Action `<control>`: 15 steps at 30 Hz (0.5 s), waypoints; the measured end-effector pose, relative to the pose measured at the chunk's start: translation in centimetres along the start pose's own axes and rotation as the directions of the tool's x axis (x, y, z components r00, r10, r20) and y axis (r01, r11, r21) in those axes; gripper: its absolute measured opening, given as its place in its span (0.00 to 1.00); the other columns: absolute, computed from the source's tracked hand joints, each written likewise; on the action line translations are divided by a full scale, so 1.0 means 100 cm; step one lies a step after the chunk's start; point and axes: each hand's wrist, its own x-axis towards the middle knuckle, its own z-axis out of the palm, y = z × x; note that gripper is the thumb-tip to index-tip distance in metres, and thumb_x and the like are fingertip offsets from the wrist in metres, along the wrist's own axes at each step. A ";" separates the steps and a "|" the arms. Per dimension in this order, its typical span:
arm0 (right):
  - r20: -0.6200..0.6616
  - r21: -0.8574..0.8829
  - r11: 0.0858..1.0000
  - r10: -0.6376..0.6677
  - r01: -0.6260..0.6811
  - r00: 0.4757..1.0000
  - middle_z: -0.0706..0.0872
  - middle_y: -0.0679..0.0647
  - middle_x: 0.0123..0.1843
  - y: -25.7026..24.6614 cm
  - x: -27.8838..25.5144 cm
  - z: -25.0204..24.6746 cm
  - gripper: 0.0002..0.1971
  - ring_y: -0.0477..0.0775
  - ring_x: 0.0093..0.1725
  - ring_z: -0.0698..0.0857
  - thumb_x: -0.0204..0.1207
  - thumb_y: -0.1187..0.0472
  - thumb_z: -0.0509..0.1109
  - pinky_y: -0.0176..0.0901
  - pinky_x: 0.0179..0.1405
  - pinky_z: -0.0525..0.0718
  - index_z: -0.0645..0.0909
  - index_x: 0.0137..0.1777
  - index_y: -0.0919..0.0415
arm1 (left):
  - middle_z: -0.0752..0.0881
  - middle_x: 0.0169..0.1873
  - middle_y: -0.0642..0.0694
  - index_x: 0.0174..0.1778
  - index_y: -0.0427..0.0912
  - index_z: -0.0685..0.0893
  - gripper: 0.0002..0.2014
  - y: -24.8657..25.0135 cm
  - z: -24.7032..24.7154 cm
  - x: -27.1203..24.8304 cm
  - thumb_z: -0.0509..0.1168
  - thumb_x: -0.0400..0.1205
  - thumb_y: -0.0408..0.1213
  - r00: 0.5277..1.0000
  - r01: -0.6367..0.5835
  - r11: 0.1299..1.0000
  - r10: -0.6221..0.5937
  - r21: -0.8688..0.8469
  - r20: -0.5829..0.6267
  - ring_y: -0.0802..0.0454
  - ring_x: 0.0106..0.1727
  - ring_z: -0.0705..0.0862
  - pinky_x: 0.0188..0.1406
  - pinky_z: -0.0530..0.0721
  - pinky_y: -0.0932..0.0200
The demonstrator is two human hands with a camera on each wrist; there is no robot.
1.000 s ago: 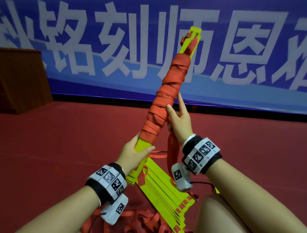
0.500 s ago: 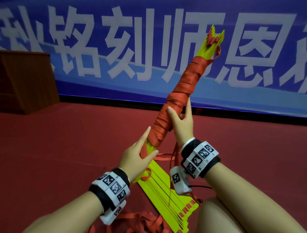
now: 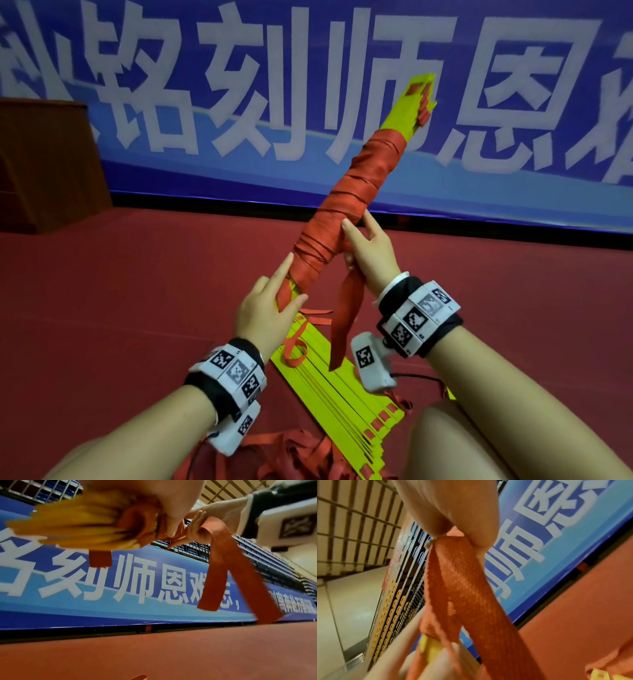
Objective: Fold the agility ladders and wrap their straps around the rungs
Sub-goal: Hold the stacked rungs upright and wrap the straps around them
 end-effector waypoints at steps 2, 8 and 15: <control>-0.026 -0.014 0.998 0.060 -0.060 0.998 0.76 0.51 0.24 0.001 0.000 0.003 0.08 0.47 0.17 0.73 0.82 0.51 0.65 0.34 0.17 0.72 0.79 0.56 0.52 | 0.76 0.37 0.50 0.79 0.65 0.67 0.37 -0.003 0.000 0.001 0.75 0.74 0.51 0.999 -0.021 0.989 0.026 0.144 -0.033 0.41 0.41 0.83 0.34 0.79 0.50; -0.111 -0.057 0.994 0.084 -0.091 0.990 0.81 0.52 0.34 0.021 0.003 0.002 0.35 0.46 0.23 0.77 0.62 0.39 0.78 0.37 0.22 0.73 0.77 0.60 0.63 | 0.77 0.37 0.50 0.78 0.60 0.70 0.38 -0.002 0.003 -0.006 0.77 0.72 0.48 0.988 -0.141 0.953 0.151 0.270 -0.014 0.43 0.40 0.84 0.29 0.80 0.52; -0.193 0.060 0.998 0.020 -0.008 0.981 0.81 0.48 0.36 0.015 0.007 -0.013 0.44 0.37 0.25 0.74 0.69 0.53 0.79 0.33 0.27 0.73 0.59 0.82 0.42 | 0.78 0.68 0.56 0.82 0.61 0.59 0.36 0.014 0.004 -0.003 0.70 0.80 0.46 0.933 0.145 0.930 -0.016 -0.337 0.359 0.63 0.62 0.80 0.57 0.77 0.69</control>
